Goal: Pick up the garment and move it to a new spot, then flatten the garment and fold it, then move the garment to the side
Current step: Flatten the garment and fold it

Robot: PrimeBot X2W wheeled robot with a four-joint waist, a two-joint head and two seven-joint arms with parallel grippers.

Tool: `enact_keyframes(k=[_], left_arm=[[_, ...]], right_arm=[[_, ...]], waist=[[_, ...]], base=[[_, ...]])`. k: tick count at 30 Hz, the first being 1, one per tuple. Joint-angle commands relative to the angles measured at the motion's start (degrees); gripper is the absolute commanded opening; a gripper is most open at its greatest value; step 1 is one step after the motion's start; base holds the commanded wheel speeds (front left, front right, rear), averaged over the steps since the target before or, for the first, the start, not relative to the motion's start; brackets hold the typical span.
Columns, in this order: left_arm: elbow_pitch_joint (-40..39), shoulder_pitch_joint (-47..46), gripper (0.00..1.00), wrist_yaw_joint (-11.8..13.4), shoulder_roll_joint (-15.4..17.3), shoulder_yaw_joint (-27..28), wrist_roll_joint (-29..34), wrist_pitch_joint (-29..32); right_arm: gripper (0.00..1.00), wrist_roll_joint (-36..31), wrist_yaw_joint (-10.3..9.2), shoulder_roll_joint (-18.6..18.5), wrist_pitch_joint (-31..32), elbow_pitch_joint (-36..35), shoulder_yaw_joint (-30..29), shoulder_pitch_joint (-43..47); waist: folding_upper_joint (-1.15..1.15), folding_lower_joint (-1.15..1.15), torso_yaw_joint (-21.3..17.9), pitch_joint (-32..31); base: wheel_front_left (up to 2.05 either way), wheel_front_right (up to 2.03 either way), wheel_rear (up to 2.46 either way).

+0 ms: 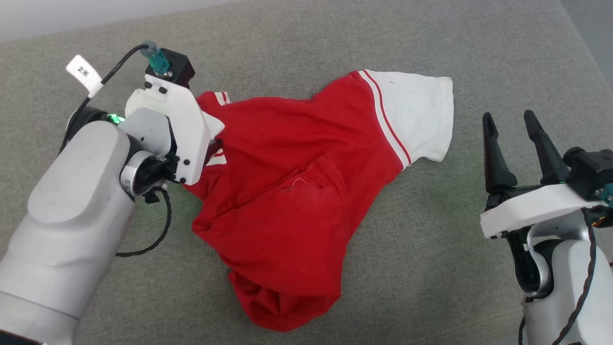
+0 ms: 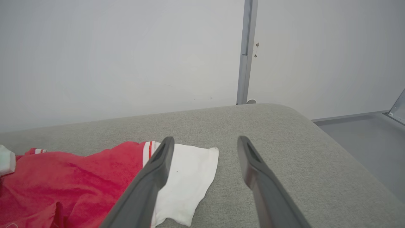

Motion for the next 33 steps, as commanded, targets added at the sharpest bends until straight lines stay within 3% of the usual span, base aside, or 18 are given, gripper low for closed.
enact_keyframes(k=[1,10,11,12,14,26,33], left_arm=[[0.4,-0.8,1.0,0.4,-0.4,-0.1,0.0,0.2],[1.5,-2.3,1.0,1.4,-1.8,-0.8,-0.1,2.1],[1.7,-2.4,0.8,1.6,-1.8,-0.7,-0.3,2.4],[1.9,-2.4,0.41,1.8,-2.0,-0.6,-0.7,2.5],[1.9,-2.6,0.0,2.0,-2.1,-0.4,-0.9,2.5],[-2.9,-0.8,0.0,3.0,-0.2,2.1,-3.2,0.5],[-11.5,4.6,0.0,6.5,3.7,5.0,-4.7,-0.2]], right_arm=[[1.0,0.2,-0.01,0.2,-0.5,0.0,-0.1,-0.4],[1.0,0.6,-0.01,0.3,-0.9,0.5,0.1,-0.9],[1.0,0.6,-0.01,0.3,-1.0,0.6,0.2,-0.9],[1.0,0.6,0.0,0.3,-1.0,0.7,0.2,-1.0],[1.0,0.4,-0.01,0.3,-1.1,0.7,0.1,-1.0],[1.0,-0.9,0.0,0.2,0.1,-0.1,-1.2,-0.1],[1.0,-2.1,-0.01,0.2,1.6,-1.5,-2.9,0.9]], waist=[[0.0,0.0,-0.1,0.2],[0.0,0.0,0.0,0.9],[0.0,0.0,0.0,0.9],[0.0,0.0,0.1,0.9],[0.0,0.0,0.3,0.9],[0.0,0.0,3.5,-0.2],[0.0,0.0,6.4,-1.4]], base=[[0.0,0.0,0.0],[0.0,0.0,0.0],[0.0,0.0,0.0],[0.0,0.0,0.0],[0.0,0.0,0.0],[0.0,0.0,0.0],[0.0,0.0,0.0]])
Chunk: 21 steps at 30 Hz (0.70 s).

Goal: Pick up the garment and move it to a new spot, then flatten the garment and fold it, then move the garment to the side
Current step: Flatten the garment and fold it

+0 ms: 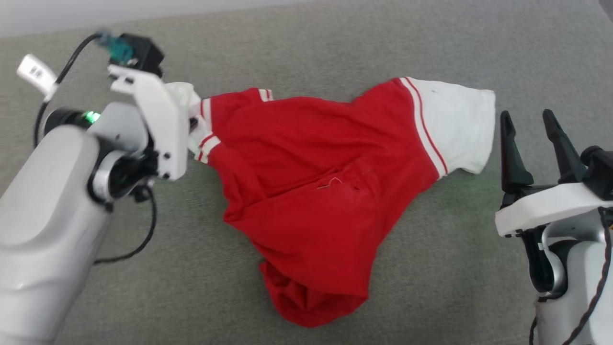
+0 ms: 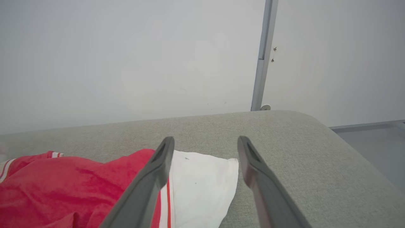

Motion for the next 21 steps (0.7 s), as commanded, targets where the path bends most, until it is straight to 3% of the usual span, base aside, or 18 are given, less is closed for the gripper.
enact_keyframes(k=[1,9,15,21], left_arm=[[-1.7,1.9,0.0,1.0,1.0,0.7,-0.6,-0.1],[-13.6,14.4,0.0,8.7,7.7,7.1,-3.4,-2.1],[-15.3,23.2,0.0,11.5,9.4,9.7,-5.7,-4.7],[-13.1,28.0,0.0,12.3,9.8,10.1,-6.4,-5.7]], right_arm=[[1.0,-0.6,-0.02,0.0,0.4,-0.5,-0.2,0.9],[1.0,-1.3,-0.02,0.0,2.8,-3.4,-1.6,1.8],[1.0,-1.5,-0.01,0.0,4.1,-4.6,-1.7,2.2],[1.0,-1.6,-0.02,0.0,5.0,-5.2,-1.7,2.6]], waist=[[0.0,0.0,1.0,-0.6],[0.0,0.0,4.0,-1.5],[0.0,0.0,5.1,-1.7],[0.0,0.0,5.8,-2.1]], base=[[0.0,0.0,0.0],[0.0,0.0,0.0],[0.0,0.0,0.0],[0.0,0.0,0.0]])
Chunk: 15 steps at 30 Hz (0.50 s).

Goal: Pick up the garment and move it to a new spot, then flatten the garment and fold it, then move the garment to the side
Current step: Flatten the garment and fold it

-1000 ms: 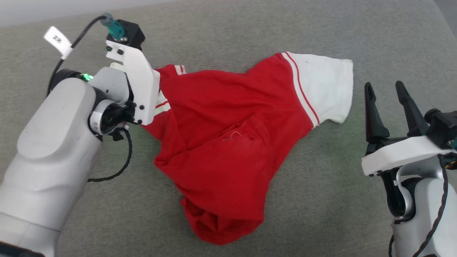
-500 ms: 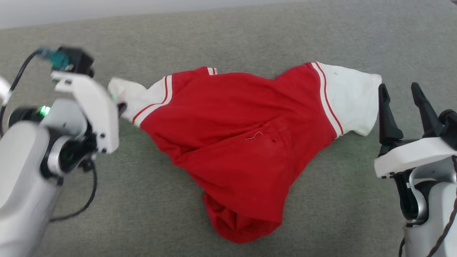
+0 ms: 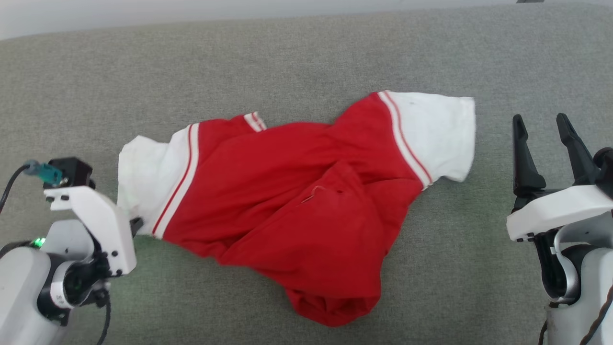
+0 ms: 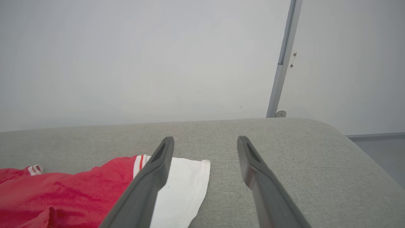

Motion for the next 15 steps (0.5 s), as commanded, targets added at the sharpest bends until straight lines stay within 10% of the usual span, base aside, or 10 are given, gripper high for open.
enact_keyframes(k=[1,3,4,15], left_arm=[[0.8,0.8,0.01,0.2,0.7,0.1,0.4,-0.1],[1.5,0.9,0.49,-0.6,1.4,-0.5,1.3,0.3],[1.6,0.6,1.0,-0.9,1.4,-0.6,1.1,0.2],[-1.0,-7.1,1.0,-0.9,6.4,-2.7,2.7,10.2]], right_arm=[[1.0,0.0,-0.01,0.0,0.4,-0.2,0.2,0.5],[1.0,-0.1,-0.01,-0.2,0.6,-0.2,0.3,0.6],[1.0,-0.2,0.0,-0.1,0.8,-0.4,0.4,0.8],[1.0,0.7,0.0,-0.9,1.9,-1.5,1.8,2.0]], waist=[[0.0,0.0,0.2,-0.2],[0.0,0.0,0.3,-0.4],[0.0,0.0,0.3,-0.6],[0.0,0.0,0.2,-1.4]], base=[[0.0,0.0,0.0],[0.0,0.0,0.0],[0.0,0.0,0.0],[0.0,0.0,0.0]])
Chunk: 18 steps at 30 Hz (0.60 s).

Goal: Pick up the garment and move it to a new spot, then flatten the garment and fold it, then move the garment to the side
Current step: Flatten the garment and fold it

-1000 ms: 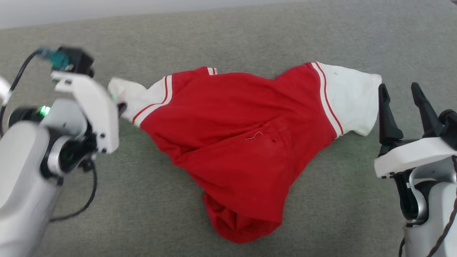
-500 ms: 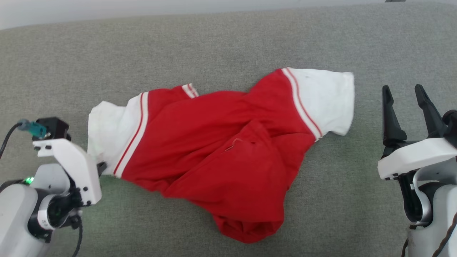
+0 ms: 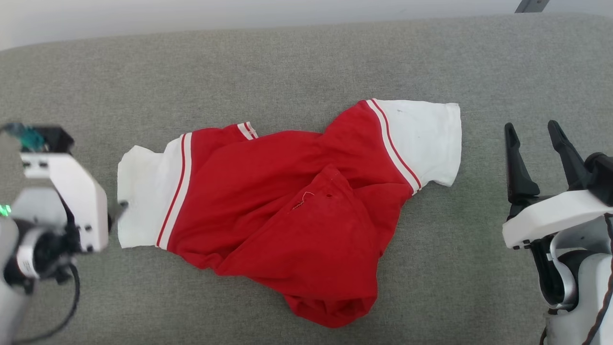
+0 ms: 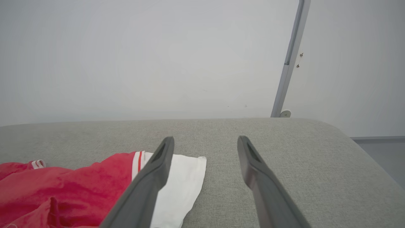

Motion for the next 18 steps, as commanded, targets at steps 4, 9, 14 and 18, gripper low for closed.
enact_keyframes(k=[4,9,14,18], left_arm=[[2.5,-6.6,1.0,-1.1,-0.1,-1.3,2.3,2.2],[9.2,-12.8,1.0,-2.2,-1.9,-2.5,3.6,2.8],[16.4,-17.0,1.0,-2.7,-3.3,-3.7,4.6,4.3],[20.3,-18.4,1.0,-2.5,-4.0,-4.1,4.5,5.1]], right_arm=[[1.0,0.9,-0.01,-0.7,0.2,-0.5,1.2,-0.4],[1.0,1.3,-0.02,-0.9,0.0,-0.6,2.9,-2.0],[1.0,1.8,-0.02,-1.2,-0.3,-0.6,4.4,-3.6],[1.0,2.0,-0.02,-1.4,-0.2,-0.7,4.9,-4.3]], waist=[[0.0,0.0,-0.9,1.3],[0.0,0.0,-2.6,3.3],[0.0,0.0,-4.3,5.4],[0.0,0.0,-5.0,6.8]], base=[[0.0,0.0,0.0],[0.0,0.0,0.0],[0.0,0.0,0.0],[0.0,0.0,0.0]])
